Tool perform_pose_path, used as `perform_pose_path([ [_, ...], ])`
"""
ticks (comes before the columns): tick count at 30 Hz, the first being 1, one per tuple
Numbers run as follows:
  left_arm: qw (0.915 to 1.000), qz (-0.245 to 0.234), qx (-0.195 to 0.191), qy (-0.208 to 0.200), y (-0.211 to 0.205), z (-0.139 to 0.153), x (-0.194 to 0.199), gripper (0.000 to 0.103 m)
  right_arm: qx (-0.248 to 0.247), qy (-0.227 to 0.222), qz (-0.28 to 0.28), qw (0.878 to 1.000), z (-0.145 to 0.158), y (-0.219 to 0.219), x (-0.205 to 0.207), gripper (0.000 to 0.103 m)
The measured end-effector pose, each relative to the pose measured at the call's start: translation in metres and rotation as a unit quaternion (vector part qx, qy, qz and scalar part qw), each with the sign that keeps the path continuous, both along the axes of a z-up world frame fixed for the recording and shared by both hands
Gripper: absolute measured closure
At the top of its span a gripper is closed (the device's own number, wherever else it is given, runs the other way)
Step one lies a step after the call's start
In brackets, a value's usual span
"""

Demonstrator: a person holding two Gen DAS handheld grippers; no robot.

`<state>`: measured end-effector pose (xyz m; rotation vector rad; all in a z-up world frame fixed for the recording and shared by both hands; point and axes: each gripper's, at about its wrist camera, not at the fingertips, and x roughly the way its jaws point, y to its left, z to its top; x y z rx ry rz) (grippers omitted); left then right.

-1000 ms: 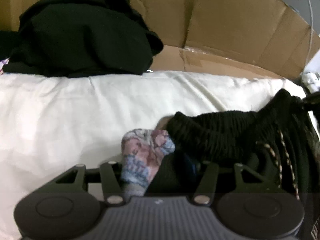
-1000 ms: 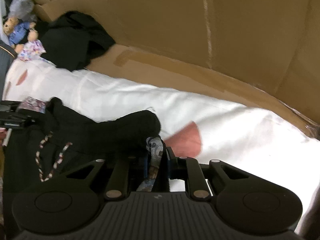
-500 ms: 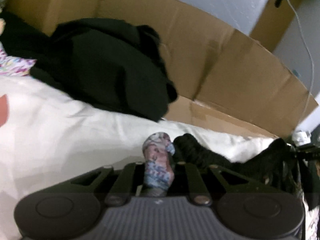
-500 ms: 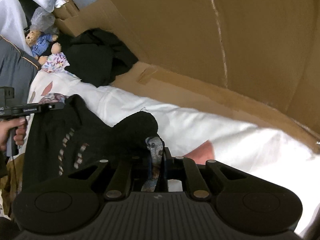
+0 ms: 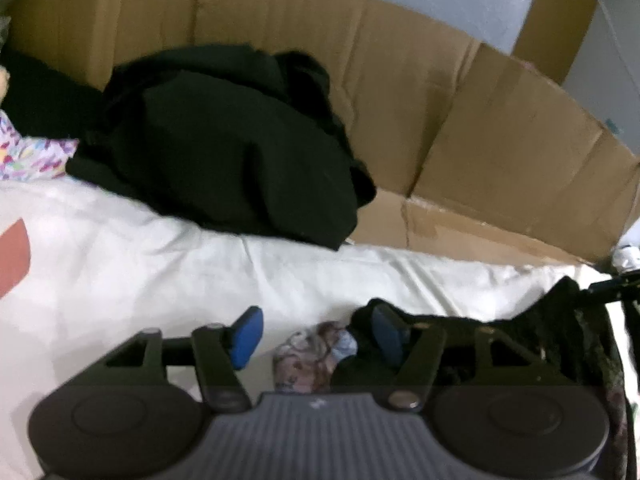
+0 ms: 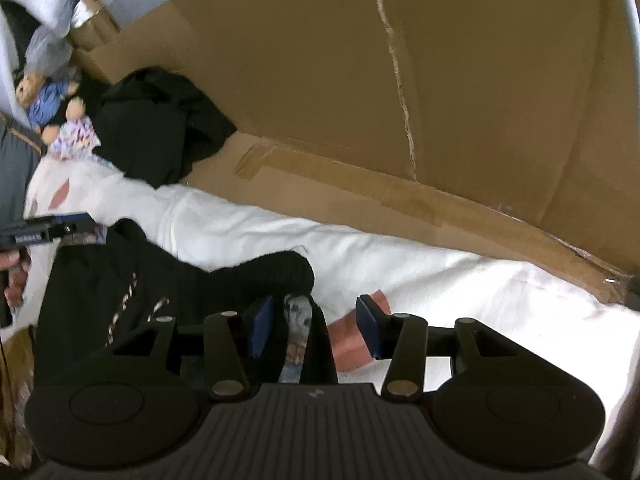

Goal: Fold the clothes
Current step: 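Lower the hoodie onto the sheet and open both grippers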

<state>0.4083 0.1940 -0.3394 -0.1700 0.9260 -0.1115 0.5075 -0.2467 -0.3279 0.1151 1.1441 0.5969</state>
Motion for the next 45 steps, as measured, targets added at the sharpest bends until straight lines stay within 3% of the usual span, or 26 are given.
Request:
perform_pose_path([
  [1,0.9999,-0.004,0.000,0.014,-0.003,-0.007,0.001,0.049,0.002,0.009,-0.004,1.000,-0.004,0.000,0.001,0.055],
  [2,0.9996,-0.008,0.000,0.027,-0.006,-0.014,0.002,0.060,0.004,0.017,-0.007,1.000,-0.008,0.001,0.001,0.064],
  [3,0.9991,-0.013,0.000,0.040,-0.009,-0.021,0.002,0.066,0.004,0.025,-0.009,1.000,-0.012,0.001,0.001,0.080],
  [4,0.9989,-0.016,0.000,0.045,-0.011,-0.024,0.001,0.078,0.001,0.031,-0.009,0.999,-0.016,0.000,0.001,0.086],
  [5,0.9986,-0.020,0.000,0.049,-0.013,-0.028,-0.001,0.083,-0.004,0.035,-0.011,0.999,-0.020,-0.001,0.001,0.087],
  [9,0.9980,-0.028,0.016,0.055,-0.016,-0.030,-0.006,0.089,-0.027,0.047,-0.005,0.999,-0.033,-0.007,-0.002,0.092],
  [10,0.9978,-0.028,0.016,0.057,-0.016,-0.030,-0.006,0.089,-0.038,0.047,0.000,0.998,-0.036,-0.008,-0.004,0.100],
  [15,0.9972,-0.044,0.018,0.059,-0.015,-0.024,-0.010,0.089,-0.045,0.032,0.014,0.998,-0.032,-0.009,-0.009,0.099],
  [18,0.9979,-0.046,0.023,0.039,-0.012,-0.015,-0.010,0.074,-0.051,0.010,0.026,0.998,-0.019,-0.002,-0.011,0.094],
  [19,0.9985,-0.042,0.021,0.030,-0.010,-0.012,-0.010,0.064,-0.048,0.003,0.029,0.998,-0.014,0.000,-0.011,0.091],
  [20,0.9989,-0.036,0.020,0.023,-0.008,-0.009,-0.010,0.054,-0.041,-0.003,0.030,0.999,-0.010,0.001,-0.011,0.075],
  [21,0.9994,-0.026,0.020,0.009,-0.005,-0.004,-0.008,0.049,-0.033,-0.009,0.030,0.999,-0.007,0.001,-0.010,0.052],
  [22,0.9995,-0.023,0.020,0.006,-0.004,-0.004,-0.006,0.041,-0.027,-0.013,0.028,0.999,-0.004,0.003,-0.009,0.044],
  [23,0.9996,-0.022,0.019,0.004,-0.003,-0.003,-0.004,0.040,-0.022,-0.015,0.023,0.999,-0.004,0.005,-0.008,0.040],
  [26,0.9985,-0.033,0.026,0.036,-0.007,-0.014,0.008,0.040,-0.022,0.001,0.022,1.000,-0.013,0.014,-0.004,0.043],
  [27,0.9974,-0.040,0.030,0.052,-0.009,-0.021,0.011,0.041,-0.026,0.008,0.024,0.999,-0.017,0.017,-0.004,0.055],
  [28,0.9972,-0.041,0.030,0.055,-0.010,-0.022,0.011,0.044,-0.034,0.012,0.029,0.999,-0.021,0.019,-0.006,0.060],
  [30,0.9970,-0.050,0.015,0.057,-0.014,-0.028,0.006,0.066,-0.050,0.019,0.038,0.998,-0.028,0.025,-0.009,0.075],
  [31,0.9962,-0.060,0.014,0.062,-0.016,-0.028,0.005,0.085,-0.054,0.018,0.042,0.997,-0.029,0.026,-0.010,0.078],
  [32,0.9952,-0.069,0.014,0.067,-0.017,-0.028,0.005,0.088,-0.053,0.013,0.046,0.997,-0.028,0.026,-0.011,0.081],
  [36,0.9941,-0.081,0.029,0.065,-0.017,-0.018,0.005,0.093,-0.052,-0.009,0.043,0.998,-0.019,0.024,-0.007,0.086],
  [45,0.9975,-0.036,0.061,-0.006,0.010,0.023,0.000,0.094,-0.014,-0.067,0.055,0.996,0.007,0.045,-0.002,0.087],
])
